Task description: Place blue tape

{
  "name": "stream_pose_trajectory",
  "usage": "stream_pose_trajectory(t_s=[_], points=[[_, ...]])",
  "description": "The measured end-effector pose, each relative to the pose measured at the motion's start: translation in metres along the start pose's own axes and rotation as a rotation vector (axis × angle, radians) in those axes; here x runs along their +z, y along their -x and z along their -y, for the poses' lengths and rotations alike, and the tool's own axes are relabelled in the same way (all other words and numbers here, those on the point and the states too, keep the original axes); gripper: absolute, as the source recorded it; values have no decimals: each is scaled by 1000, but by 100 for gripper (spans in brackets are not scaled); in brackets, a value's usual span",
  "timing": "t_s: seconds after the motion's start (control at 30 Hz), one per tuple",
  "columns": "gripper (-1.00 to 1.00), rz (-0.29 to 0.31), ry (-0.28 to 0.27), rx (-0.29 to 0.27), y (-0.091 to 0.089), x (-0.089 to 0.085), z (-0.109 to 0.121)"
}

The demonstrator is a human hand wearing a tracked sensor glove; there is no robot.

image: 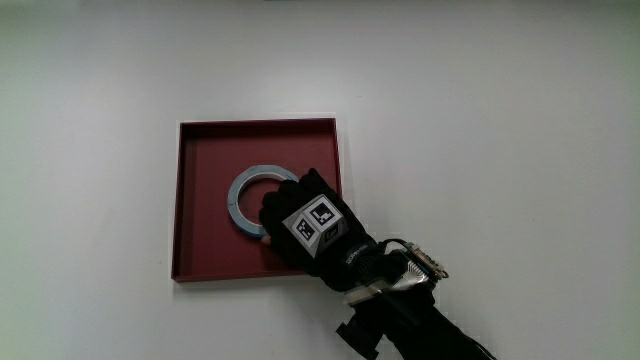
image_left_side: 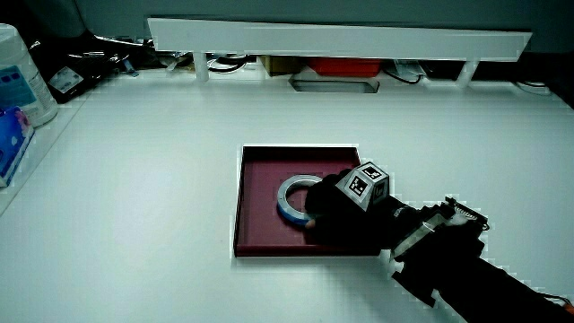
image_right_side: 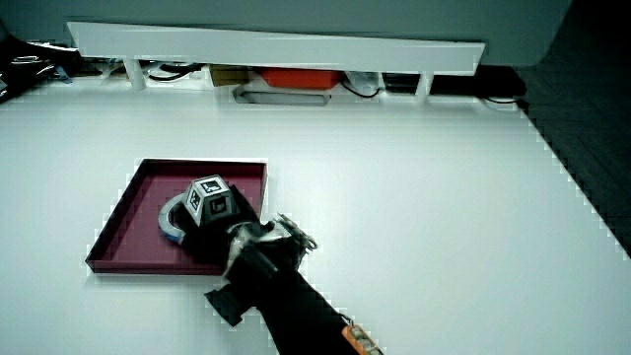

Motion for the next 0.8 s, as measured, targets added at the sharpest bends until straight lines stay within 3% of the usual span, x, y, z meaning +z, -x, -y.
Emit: stream_pose_trajectory(t_s=[0.13, 0.47, 0.67, 0.8], points=[[0, 10, 0, -7, -2, -2, 0], [-31, -4, 10, -17, -5, -2, 3], [-50, -80, -7, -10, -9, 9, 8], [-62, -164, -11, -9, -11, 22, 15]])
